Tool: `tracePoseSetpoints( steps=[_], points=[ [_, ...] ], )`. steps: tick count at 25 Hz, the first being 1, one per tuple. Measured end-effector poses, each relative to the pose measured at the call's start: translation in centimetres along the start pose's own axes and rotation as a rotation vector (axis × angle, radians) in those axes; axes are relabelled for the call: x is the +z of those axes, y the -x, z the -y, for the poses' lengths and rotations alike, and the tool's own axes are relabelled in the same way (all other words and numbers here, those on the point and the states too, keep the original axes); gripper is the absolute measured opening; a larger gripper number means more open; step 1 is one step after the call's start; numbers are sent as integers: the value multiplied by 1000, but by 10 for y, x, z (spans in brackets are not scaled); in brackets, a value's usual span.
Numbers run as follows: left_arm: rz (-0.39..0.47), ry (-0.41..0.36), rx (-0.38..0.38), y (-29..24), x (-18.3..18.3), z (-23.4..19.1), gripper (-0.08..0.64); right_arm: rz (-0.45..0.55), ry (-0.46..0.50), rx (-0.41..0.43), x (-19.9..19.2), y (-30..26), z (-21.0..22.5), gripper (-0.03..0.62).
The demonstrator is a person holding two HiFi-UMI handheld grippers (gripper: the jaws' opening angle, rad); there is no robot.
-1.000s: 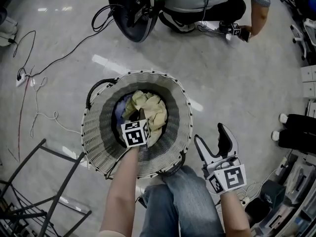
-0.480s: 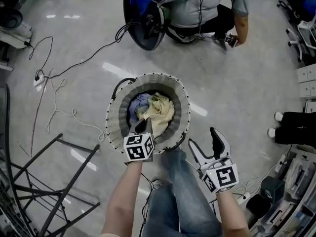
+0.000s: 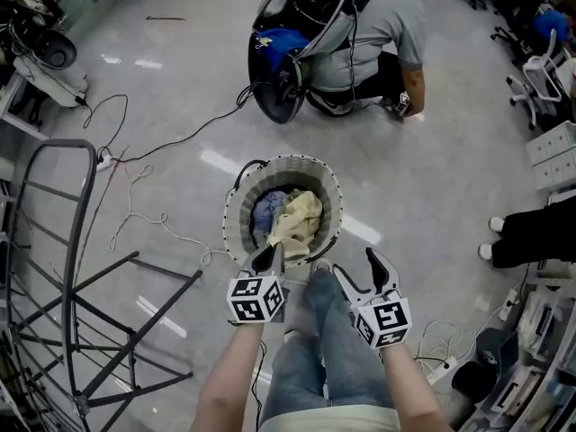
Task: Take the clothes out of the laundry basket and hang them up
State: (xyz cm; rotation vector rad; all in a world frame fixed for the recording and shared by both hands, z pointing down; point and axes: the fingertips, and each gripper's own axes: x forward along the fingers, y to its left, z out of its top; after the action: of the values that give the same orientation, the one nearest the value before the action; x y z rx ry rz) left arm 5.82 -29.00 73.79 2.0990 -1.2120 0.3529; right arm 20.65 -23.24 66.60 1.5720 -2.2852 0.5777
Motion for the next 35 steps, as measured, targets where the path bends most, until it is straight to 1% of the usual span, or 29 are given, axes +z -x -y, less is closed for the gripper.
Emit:
tracePoseSetpoints(
  steps=[5, 11, 17, 21, 24, 28, 31, 35],
  points=[
    [54, -37, -35, 72, 26, 33, 15, 4, 19, 17, 21, 30, -33, 329],
    [154, -96, -84, 149, 70, 78, 15, 21, 31, 16, 47, 64, -56, 319],
    [232, -144, -80, 227, 106, 95, 15, 37, 46, 21, 68, 94, -81, 301],
    [310, -190, -71, 279, 131, 101, 15, 41, 88, 54, 76, 103, -105, 295],
    [366, -204, -50, 317, 147, 104, 15, 26, 142, 98, 75, 109, -128, 290],
    [451, -208, -37, 371, 160, 108, 15, -12, 209, 176, 59, 112, -173, 273],
    [509, -207, -26, 407, 167, 119, 15, -40, 251, 275, 46, 114, -213, 273],
    [579, -238, -4, 447, 181, 138, 15, -52, 318, 412, 43, 113, -267, 276]
  ],
)
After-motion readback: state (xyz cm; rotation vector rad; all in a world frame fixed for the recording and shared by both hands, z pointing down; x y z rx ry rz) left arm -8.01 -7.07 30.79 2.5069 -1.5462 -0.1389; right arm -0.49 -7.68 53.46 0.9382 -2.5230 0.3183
